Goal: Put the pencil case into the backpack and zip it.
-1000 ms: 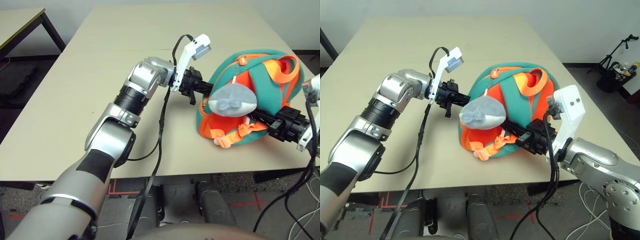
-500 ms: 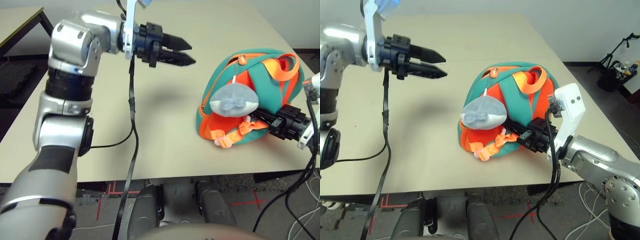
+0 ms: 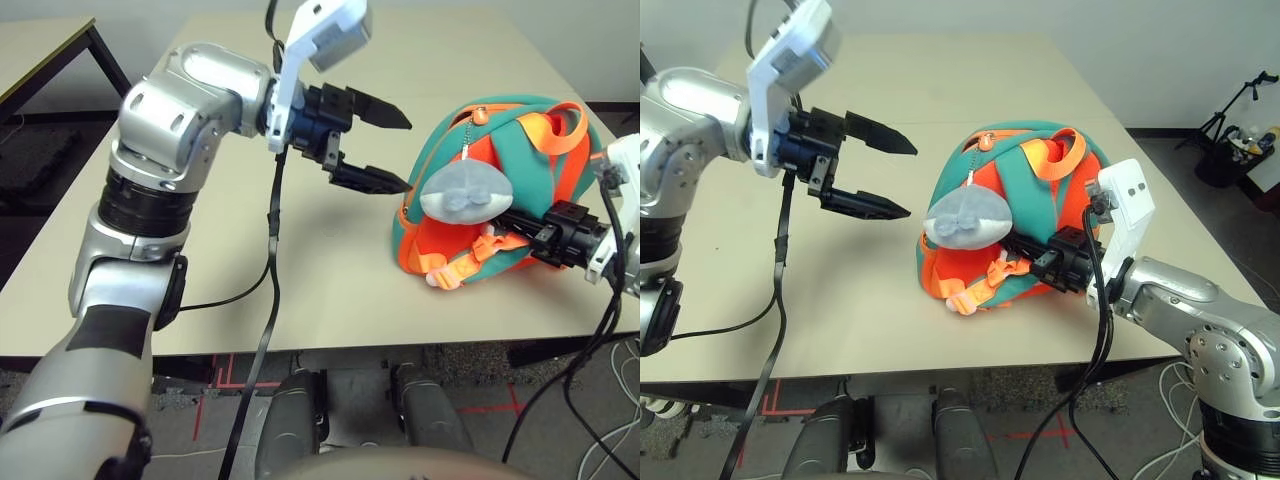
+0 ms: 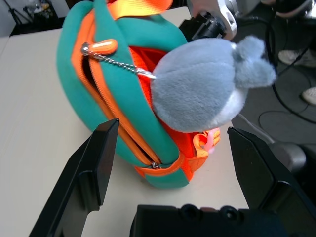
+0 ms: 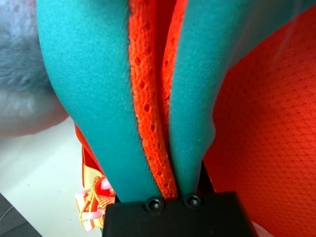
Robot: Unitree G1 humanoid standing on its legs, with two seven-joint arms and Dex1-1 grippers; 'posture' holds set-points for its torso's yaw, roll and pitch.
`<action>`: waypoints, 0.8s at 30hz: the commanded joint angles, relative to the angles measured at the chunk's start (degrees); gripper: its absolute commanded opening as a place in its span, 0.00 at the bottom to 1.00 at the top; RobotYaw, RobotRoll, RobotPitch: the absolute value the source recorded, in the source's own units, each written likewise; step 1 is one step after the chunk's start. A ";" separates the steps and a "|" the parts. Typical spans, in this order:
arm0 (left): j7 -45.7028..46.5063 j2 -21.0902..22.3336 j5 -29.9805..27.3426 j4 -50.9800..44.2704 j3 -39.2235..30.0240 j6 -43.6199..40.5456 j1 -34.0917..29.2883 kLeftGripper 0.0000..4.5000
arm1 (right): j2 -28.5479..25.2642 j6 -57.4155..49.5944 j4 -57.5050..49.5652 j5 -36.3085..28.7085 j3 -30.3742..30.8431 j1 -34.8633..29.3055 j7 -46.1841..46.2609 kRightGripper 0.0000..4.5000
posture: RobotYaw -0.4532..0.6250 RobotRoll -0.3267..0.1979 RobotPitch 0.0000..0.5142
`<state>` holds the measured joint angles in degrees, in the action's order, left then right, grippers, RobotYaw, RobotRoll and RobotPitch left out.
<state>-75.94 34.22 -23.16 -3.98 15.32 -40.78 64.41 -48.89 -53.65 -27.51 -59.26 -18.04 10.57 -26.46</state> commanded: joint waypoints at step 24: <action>7.45 -4.70 3.99 -6.54 3.37 5.77 -6.03 1.00 | 4.92 4.51 13.06 13.92 7.42 9.66 -9.68 0.04 | 0.37 0.62 0.31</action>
<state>-69.74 29.96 -20.71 -9.22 17.30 -36.39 59.14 -44.60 -49.12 -15.25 -46.51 -12.11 20.20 -36.19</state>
